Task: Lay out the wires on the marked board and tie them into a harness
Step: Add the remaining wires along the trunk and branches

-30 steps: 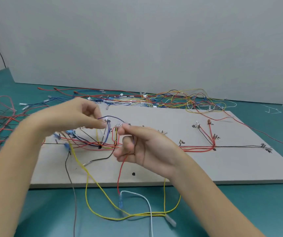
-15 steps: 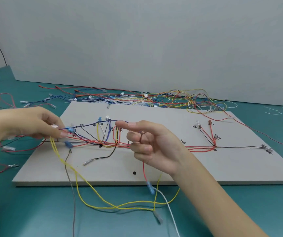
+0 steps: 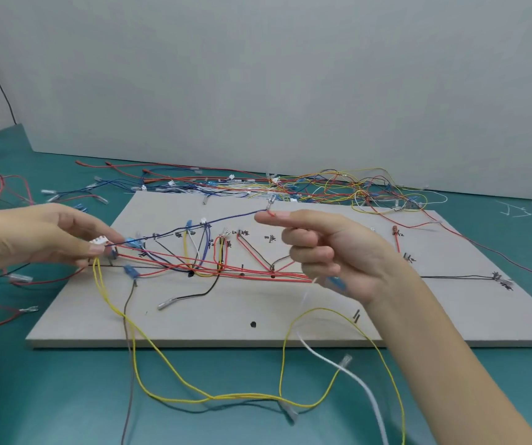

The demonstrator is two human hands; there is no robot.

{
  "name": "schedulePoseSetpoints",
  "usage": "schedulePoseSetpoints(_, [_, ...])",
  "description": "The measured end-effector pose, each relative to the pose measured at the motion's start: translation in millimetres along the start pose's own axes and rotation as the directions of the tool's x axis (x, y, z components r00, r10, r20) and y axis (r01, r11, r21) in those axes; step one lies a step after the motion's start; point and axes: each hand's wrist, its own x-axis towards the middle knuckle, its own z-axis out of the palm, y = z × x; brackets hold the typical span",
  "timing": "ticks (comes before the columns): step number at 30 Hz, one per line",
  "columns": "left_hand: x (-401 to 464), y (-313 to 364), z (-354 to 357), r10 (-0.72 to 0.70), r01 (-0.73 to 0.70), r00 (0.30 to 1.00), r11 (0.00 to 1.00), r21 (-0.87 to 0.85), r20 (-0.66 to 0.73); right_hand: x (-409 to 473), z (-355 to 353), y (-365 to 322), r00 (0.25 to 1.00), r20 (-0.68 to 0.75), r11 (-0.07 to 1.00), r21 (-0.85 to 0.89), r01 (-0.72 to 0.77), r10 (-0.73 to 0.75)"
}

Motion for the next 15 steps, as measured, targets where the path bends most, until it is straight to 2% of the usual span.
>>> schedulePoseSetpoints(3, [4, 5, 6, -0.021, 0.025, 0.998, 0.998, 0.063, -0.062, -5, -7, -3, 0.998, -0.058, 0.972, -0.235, 0.004, -0.018])
schedulePoseSetpoints(5, [6, 7, 9, 0.005, 0.015, 0.992, 0.988, 0.155, -0.125, -4, -12, -2, 0.994, -0.101, 0.943, -0.331, 0.015, -0.051])
schedulePoseSetpoints(7, [7, 9, 10, 0.048, -0.003, 0.985, 0.965, 0.263, -0.165, -4, -17, -1, 0.989, -0.133, 0.929, -0.371, 0.013, -0.067])
schedulePoseSetpoints(10, [6, 10, 11, 0.023, 0.039, 0.988, 0.922, 0.385, -0.154, -2, -24, 2, 0.986, -0.157, 0.912, -0.409, -0.009, -0.061])
schedulePoseSetpoints(15, [5, 13, 13, -0.030, 0.115, 0.976, 0.911, 0.397, -0.214, 1, -33, 8, 0.976, -0.207, 0.905, -0.424, -0.028, -0.067])
